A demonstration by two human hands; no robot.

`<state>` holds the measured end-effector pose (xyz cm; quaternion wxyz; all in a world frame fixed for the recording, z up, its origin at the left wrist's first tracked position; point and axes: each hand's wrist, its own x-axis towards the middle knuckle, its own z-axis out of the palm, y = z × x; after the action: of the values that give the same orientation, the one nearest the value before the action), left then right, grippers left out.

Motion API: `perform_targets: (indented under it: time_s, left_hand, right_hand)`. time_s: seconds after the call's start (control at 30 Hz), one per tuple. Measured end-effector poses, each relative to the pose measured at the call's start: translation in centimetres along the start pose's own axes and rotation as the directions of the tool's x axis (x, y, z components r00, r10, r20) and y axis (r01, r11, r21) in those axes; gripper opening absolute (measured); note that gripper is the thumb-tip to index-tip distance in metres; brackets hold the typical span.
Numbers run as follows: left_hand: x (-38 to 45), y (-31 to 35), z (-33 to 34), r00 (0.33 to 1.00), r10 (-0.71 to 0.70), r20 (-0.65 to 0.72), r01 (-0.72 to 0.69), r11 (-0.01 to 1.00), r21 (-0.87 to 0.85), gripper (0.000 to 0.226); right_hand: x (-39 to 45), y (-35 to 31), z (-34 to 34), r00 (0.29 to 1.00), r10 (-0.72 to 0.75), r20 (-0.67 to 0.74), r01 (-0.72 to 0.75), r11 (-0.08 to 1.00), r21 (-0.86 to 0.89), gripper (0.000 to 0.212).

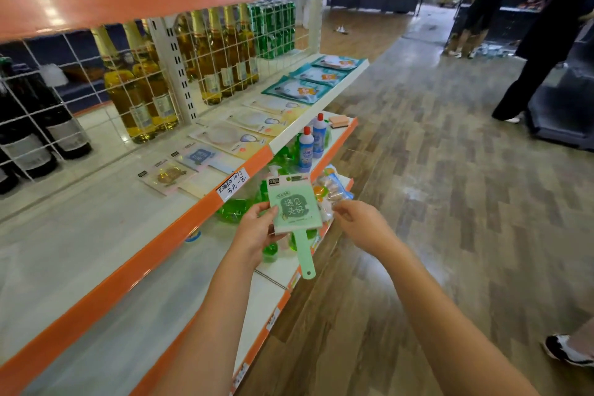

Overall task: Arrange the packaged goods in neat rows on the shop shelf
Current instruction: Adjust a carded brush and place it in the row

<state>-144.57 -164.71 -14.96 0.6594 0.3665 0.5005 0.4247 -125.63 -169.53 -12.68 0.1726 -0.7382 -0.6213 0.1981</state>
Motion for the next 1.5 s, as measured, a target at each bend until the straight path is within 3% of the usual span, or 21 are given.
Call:
perform_targets:
  time_s: [0.33, 0.7, 0.87, 1.13, 1.5]
  left_hand:
    - [-1.4, 1.0, -5.1, 0.975, 0.035, -0.218, -0.037, 0.999, -0.006, 0.015]
    - [0.1, 6.1, -14.3, 0.909, 0.018, -0.416, -0.104, 0.977, -0.184, 0.015]
    - [1.4, 8.0, -19.1, 0.866, 0.072, -0.494, -0.155, 0.979, -0.130, 0.022]
    - [3.6, 8.2, -23.8, 0.798, 0.013, -0.602, -0.120, 0.983, -0.138, 0.022]
    - [5.3, 7.8, -24.0, 0.657, 0.035, -0.753, -0.015, 0.999, 0.034, 0.024]
  right_hand:
    - [3.7, -2.4, 4.4, 0.958, -0.281, 0.064, 0.287, 0.913, -0.289, 0.039]
    - [10.8, -14.6, 8.8, 0.847, -0.525, 0.080, 0.530, 0.822, -0.210, 0.044]
    - [13.5, -19.0, 10.3, 0.825, -0.555, 0.106, 0.565, 0.806, -0.176, 0.044]
    - [16.7, -23.0, 12.5, 0.806, -0.552, 0.215, 0.585, 0.798, -0.143, 0.043]
    - [21.4, -26.5, 14.2, 0.646, -0.697, 0.312, 0.736, 0.677, -0.010, 0.040]
